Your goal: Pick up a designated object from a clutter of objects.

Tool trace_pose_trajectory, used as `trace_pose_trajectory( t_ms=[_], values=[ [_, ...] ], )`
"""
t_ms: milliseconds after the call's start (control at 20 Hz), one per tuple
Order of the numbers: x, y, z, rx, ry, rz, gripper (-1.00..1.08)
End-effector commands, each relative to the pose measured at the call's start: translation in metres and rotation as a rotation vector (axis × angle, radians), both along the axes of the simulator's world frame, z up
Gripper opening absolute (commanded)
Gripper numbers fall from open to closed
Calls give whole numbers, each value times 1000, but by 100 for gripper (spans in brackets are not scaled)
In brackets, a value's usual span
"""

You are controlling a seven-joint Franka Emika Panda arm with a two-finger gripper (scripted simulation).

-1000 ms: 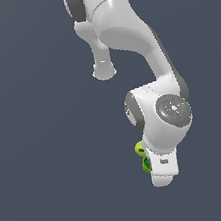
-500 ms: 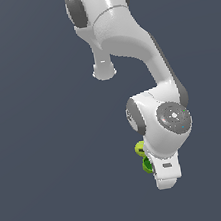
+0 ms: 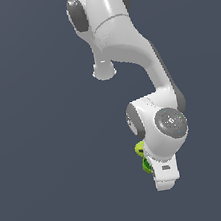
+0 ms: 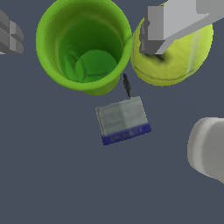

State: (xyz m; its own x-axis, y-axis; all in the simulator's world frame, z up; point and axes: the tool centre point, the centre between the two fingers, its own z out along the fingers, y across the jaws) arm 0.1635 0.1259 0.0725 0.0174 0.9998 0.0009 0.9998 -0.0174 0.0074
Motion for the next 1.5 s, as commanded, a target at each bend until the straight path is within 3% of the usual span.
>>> trace_pose_trajectory(
  t_ms=[0, 400, 450, 900, 950, 1450],
  values=[
    [-3, 0, -19, -1, 8, 2, 100],
    [-2, 0, -30, -1, 7, 2, 100],
    [-2, 0, -30, -1, 7, 2, -100],
    [-2, 0, -30, -1, 7, 2, -100],
    [11, 5, -3, 6, -34, 5, -100],
    [1, 7, 14, 6, -32, 5, -100]
  ],
)
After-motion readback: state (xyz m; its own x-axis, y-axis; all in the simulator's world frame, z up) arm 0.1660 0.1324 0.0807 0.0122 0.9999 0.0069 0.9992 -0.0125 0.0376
